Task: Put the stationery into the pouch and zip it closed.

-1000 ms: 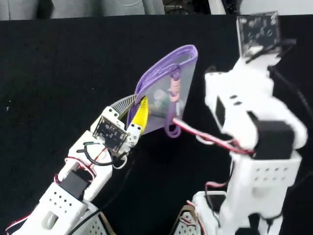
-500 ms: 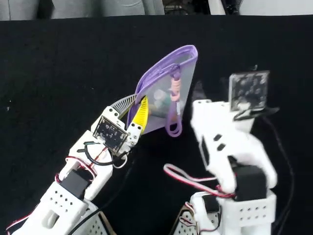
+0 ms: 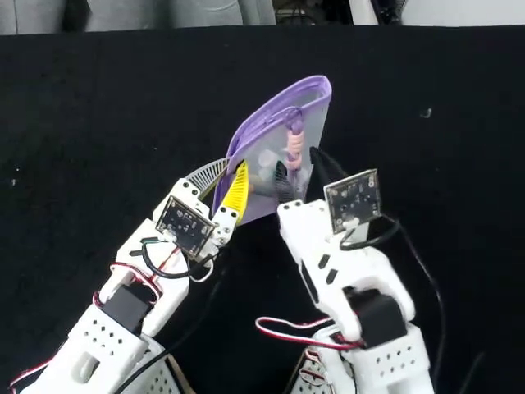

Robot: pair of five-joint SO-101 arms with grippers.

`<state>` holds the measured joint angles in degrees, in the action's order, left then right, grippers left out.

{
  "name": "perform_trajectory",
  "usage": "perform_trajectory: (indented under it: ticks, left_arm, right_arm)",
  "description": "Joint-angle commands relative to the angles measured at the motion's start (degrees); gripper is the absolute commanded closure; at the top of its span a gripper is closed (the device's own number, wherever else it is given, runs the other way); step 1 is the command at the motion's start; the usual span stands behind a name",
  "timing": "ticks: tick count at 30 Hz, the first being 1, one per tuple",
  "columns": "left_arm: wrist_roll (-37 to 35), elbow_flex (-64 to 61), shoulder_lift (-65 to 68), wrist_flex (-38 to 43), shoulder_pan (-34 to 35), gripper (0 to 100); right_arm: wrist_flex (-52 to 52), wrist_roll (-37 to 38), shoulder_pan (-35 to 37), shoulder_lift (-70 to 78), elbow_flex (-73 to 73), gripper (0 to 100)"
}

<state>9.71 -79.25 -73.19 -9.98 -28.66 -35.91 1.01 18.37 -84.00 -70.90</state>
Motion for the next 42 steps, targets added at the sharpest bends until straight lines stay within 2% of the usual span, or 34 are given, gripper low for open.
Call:
perform_trajectory:
  ticks: [1,6,12,16,19,21,24,29,32,36,42]
  left_arm:
    - [-0.1,-3.1,0.7,-0.4,-0.8,97]
    - [-0.1,-3.1,0.7,-0.4,-0.9,97]
    - [0.1,-4.4,0.7,-0.1,-3.9,97]
    - [0.4,-5.3,0.7,-0.1,-7.0,97]
    - [0.4,-5.2,0.7,-0.1,-6.8,97]
    - [0.4,-5.2,0.7,-0.1,-6.7,97]
    - [0.4,-5.2,0.7,-0.1,-6.7,97]
    - [0.4,-5.2,0.7,0.0,-6.7,97]
    - [0.4,-5.2,0.7,0.0,-6.0,97]
    - [0.4,-4.6,0.7,0.1,-2.8,97]
    - [0.4,-4.6,0.7,0.1,-1.5,97]
  right_arm:
    - [9.4,0.4,0.6,-1.0,-3.1,82.5]
    - [15.9,0.5,0.4,-1.0,-5.6,82.5]
    - [22.2,0.1,-4.2,-1.0,-8.9,82.5]
    - [22.8,-2.1,-4.7,-1.0,-8.7,82.6]
    - [22.7,-2.1,-4.7,-1.0,-8.8,82.7]
    - [22.3,-2.3,-4.8,-1.0,-8.8,86.8]
    - [22.3,-2.5,-5.8,-1.0,-9.0,98.4]
    - [22.2,-2.5,-8.9,-1.0,-8.8,98.8]
    - [18.3,-2.5,-11.7,-1.5,-6.8,98.8]
    - [8.2,-2.5,-14.9,-1.5,2.5,98.8]
    - [0.1,0.0,-15.4,-1.0,16.0,98.8]
